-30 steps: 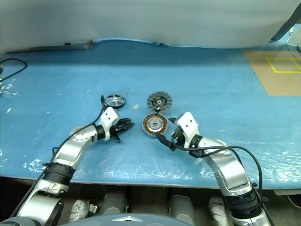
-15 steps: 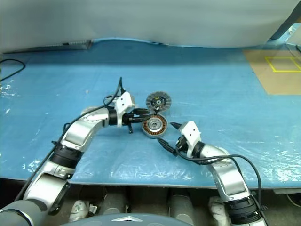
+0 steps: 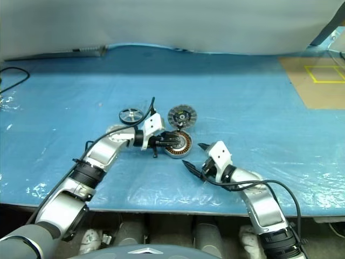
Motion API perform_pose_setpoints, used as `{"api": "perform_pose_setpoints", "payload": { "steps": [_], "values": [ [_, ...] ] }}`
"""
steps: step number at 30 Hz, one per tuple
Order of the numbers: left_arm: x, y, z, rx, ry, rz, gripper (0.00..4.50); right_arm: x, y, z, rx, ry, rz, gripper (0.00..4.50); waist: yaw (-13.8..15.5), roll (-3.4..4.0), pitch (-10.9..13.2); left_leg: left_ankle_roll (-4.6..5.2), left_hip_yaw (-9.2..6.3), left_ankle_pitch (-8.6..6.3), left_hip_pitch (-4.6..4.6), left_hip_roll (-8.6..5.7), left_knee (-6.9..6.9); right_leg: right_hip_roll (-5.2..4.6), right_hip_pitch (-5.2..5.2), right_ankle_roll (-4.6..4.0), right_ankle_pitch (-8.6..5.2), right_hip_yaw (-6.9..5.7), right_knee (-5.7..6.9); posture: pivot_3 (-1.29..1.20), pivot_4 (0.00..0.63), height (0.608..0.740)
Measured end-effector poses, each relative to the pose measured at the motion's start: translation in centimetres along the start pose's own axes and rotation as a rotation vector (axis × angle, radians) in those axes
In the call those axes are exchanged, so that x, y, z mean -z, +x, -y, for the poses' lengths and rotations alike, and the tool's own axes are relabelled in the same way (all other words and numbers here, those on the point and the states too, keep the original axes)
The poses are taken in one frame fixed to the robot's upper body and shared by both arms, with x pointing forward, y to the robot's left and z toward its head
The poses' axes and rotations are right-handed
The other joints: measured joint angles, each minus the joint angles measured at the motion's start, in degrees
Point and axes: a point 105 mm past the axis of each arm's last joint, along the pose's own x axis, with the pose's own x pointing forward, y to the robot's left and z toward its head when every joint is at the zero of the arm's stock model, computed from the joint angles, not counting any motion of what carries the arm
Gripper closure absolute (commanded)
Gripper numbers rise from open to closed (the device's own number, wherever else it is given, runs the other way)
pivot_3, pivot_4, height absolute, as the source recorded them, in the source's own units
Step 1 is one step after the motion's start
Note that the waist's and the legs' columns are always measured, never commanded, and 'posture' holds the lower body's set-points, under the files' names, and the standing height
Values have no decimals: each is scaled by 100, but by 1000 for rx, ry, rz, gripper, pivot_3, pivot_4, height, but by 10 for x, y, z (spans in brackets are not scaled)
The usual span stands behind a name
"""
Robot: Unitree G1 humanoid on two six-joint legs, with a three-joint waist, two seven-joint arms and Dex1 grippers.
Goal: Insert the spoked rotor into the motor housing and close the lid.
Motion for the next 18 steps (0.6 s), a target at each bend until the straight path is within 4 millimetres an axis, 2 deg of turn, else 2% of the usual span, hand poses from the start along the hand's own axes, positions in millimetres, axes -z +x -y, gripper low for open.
{"api": "perform_pose_setpoints", "payload": {
  "steps": [6, 8, 12, 18],
  "values": [
    [2, 5, 3, 11, 0, -2, 3814, 2, 0, 0, 3, 7, -9, 35, -1, 0, 0, 0, 0, 0, 0, 0, -1, 0, 0, 0, 0, 0, 0, 0, 150, 740],
    [2, 6, 4, 15, 3, -2, 3022, 2, 0, 0, 3, 9, -12, 35, -1, 0, 0, 0, 0, 0, 0, 0, 0, 0, 0, 0, 0, 0, 0, 0, 150, 740],
    [1, 7, 4, 15, 4, 1, 1801, 2, 0, 0, 3, 11, -15, 35, -1, 0, 0, 0, 0, 0, 0, 0, 0, 0, 0, 0, 0, 0, 0, 0, 150, 740],
    [-13, -5, 3, -15, 0, 67, 1801, 1, 0, -1, -3, 14, -16, 35, -4, 0, 0, 0, 0, 0, 0, 1, -1, 0, 0, -1, 0, -1, 0, 0, 150, 740]
  ]
}}
